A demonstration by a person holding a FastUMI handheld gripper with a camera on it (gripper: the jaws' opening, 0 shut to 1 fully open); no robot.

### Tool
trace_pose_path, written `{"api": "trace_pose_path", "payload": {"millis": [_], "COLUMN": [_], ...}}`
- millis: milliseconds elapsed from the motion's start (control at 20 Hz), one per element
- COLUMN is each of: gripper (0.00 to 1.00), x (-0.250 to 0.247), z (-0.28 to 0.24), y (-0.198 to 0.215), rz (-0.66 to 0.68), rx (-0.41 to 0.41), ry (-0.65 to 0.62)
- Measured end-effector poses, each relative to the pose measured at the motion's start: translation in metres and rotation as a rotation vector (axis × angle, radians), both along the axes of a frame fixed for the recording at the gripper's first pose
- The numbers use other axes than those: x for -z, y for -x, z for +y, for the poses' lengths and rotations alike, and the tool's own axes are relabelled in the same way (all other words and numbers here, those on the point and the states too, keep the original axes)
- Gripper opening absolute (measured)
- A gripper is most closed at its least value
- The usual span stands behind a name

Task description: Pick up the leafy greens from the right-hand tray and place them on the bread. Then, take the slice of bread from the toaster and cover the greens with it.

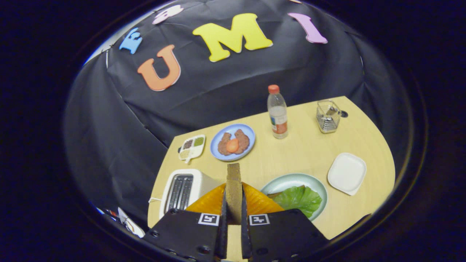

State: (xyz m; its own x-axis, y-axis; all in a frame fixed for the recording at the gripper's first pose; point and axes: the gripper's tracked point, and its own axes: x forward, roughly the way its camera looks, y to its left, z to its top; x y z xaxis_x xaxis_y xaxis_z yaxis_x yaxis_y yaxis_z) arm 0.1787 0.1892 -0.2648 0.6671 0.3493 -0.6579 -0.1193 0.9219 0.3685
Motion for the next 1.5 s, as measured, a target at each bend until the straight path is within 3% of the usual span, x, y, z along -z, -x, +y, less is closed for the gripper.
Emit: {"api": "trace_pose_path", "payload": {"millis": [200, 550, 750, 850, 950, 1000, 1200, 1350, 1500], "gripper": [0.15, 0.15, 0.16, 0.21, 0.36, 0.36, 0.56, 0.62, 0.84], "x": [0.055, 0.113, 0.129, 0.137, 0.140, 0.139, 0.127, 0.116, 0.097], "z": [-0.021, -0.058, -0.068, -0.070, -0.074, -0.074, -0.079, -0.083, -0.082], "y": [-0.007, -0.012, -0.010, -0.013, -0.014, -0.015, -0.014, -0.009, 0.003], "rz": [0.109, 0.216, 0.253, 0.241, 0.222, 0.212, 0.181, 0.161, 0.146], "rx": [0.070, 0.106, 0.075, 0.050, 0.017, 0.009, -0.016, -0.015, -0.022], "ry": [-0.045, -0.074, -0.013, 0.040, 0.102, 0.122, 0.169, 0.195, 0.189]}}
